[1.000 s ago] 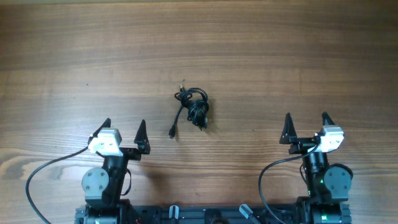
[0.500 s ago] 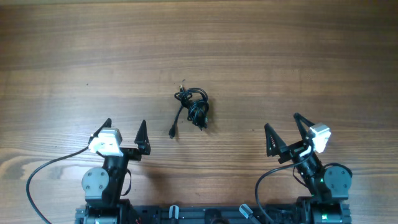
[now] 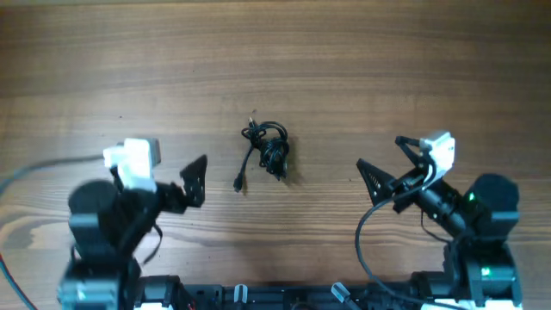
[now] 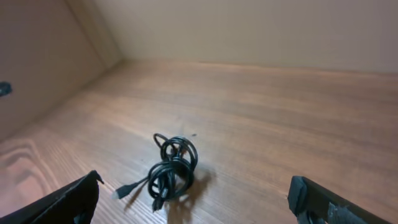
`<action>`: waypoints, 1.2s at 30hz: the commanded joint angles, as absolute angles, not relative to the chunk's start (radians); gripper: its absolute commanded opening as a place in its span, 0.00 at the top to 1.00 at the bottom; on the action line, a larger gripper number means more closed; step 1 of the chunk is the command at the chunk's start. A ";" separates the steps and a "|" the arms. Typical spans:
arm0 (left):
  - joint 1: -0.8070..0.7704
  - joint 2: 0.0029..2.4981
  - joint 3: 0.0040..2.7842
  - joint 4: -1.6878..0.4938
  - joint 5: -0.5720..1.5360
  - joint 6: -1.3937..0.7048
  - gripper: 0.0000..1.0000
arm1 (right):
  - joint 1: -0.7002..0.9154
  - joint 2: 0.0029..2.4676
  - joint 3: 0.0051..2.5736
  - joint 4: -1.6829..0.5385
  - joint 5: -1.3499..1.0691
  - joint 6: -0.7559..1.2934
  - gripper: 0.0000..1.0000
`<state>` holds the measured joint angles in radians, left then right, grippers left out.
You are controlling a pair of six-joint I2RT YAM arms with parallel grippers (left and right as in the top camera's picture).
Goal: Untangle cables
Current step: 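Move both grippers forward toward the tangled black cable bundle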
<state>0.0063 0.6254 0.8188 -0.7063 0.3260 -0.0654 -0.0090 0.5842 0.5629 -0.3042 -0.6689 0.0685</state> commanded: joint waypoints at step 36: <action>0.004 1.039 1.000 -0.595 0.545 -0.060 0.00 | -0.003 1.069 0.761 -0.152 -0.807 0.191 0.00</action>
